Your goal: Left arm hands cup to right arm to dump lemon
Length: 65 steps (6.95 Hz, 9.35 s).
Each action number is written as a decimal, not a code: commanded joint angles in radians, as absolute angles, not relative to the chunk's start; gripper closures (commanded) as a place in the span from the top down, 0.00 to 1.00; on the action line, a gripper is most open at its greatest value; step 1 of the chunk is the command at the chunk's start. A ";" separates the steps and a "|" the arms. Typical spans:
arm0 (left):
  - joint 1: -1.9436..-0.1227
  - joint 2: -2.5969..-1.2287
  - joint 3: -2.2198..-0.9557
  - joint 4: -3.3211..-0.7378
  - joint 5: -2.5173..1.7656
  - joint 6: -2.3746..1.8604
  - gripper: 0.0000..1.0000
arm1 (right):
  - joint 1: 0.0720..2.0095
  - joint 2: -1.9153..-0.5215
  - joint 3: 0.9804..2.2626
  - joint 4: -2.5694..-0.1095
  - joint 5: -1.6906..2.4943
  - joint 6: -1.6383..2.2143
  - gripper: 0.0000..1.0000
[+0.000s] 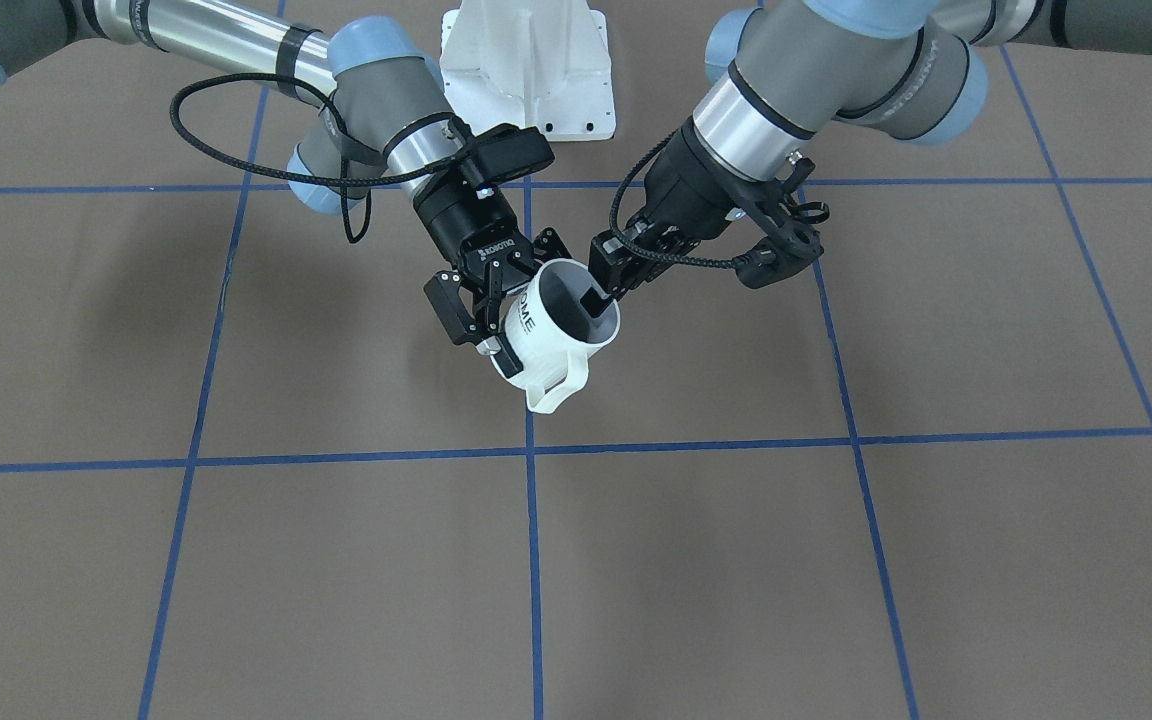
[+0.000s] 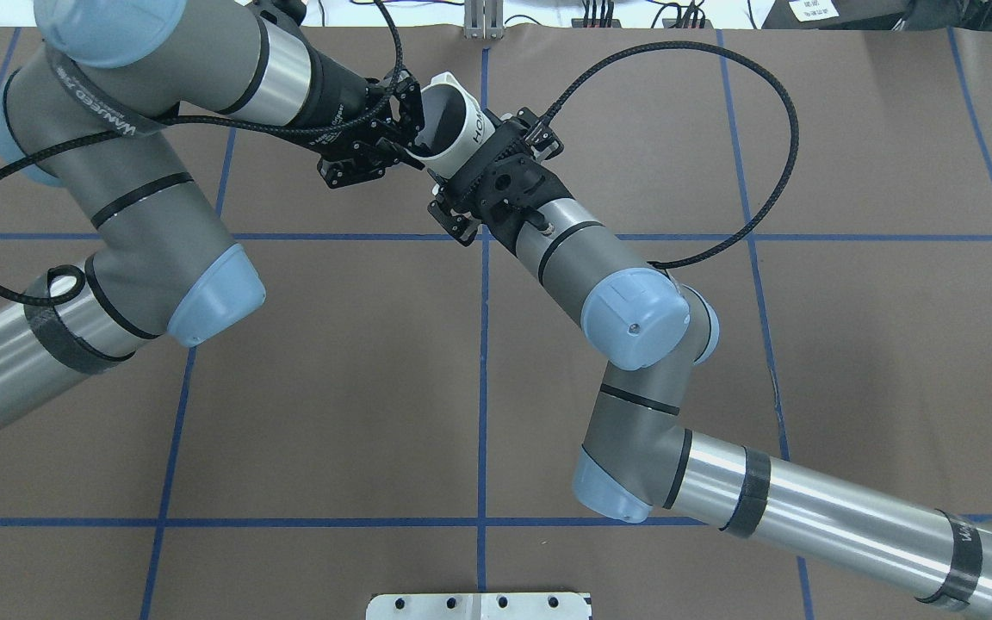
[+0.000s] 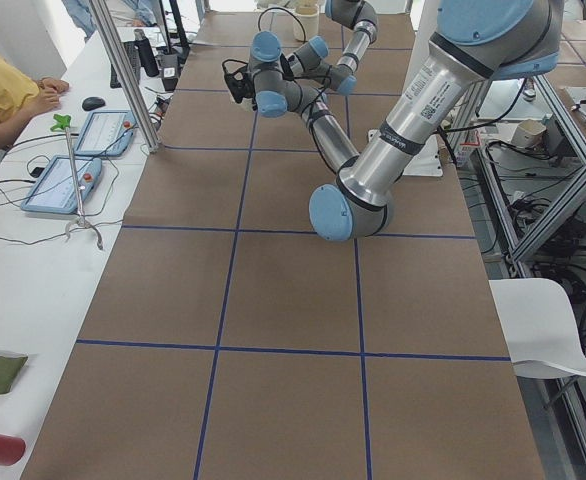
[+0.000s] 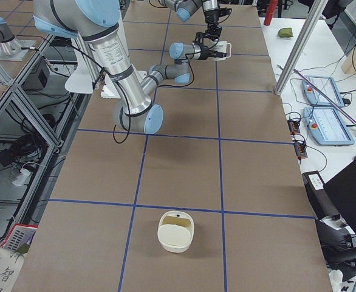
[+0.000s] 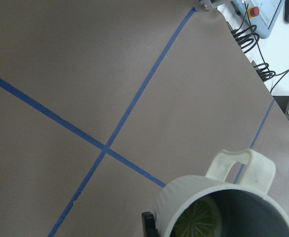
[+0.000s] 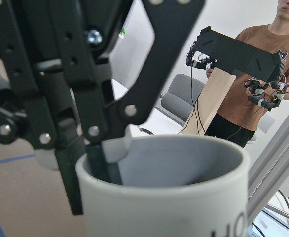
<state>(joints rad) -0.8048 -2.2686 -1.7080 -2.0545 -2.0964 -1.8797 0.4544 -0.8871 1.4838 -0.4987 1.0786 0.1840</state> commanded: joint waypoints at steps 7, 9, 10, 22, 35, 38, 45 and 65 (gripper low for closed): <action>-1.057 -2.022 -1.726 -2.046 -2.359 -1.250 1.00 | 0.468 -1.002 1.546 -0.517 1.078 0.654 0.00; -1.110 -1.915 -1.717 -2.045 -2.365 -0.943 1.00 | 0.541 -1.017 1.619 -0.671 1.116 0.707 0.00; -1.147 -1.887 -1.721 -1.981 -2.362 -0.790 1.00 | 0.593 -1.028 1.722 -0.818 1.200 0.709 0.00; -1.367 -1.753 -1.730 -1.571 -2.295 -0.012 1.00 | 0.732 -2.080 1.834 0.156 1.345 0.905 0.00; -1.361 -1.763 -1.755 -1.571 -2.296 -0.026 1.00 | 0.882 -1.967 1.076 1.124 1.345 2.042 0.00; -1.361 -1.766 -1.755 -1.571 -2.298 -0.026 1.00 | 0.936 -1.960 1.065 1.140 1.345 2.280 0.00; -1.361 -1.767 -1.755 -1.571 -2.299 -0.026 1.00 | 0.962 -1.895 1.051 1.241 1.086 2.783 0.00; -1.361 -1.753 -1.747 -1.574 -2.301 -0.025 1.00 | 1.084 -1.976 1.176 0.863 1.667 1.222 0.00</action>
<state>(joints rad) -1.3600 -1.7538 -1.7488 -1.5732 -2.3022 -0.0257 1.0206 -1.9550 1.1325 0.9698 1.5668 1.3792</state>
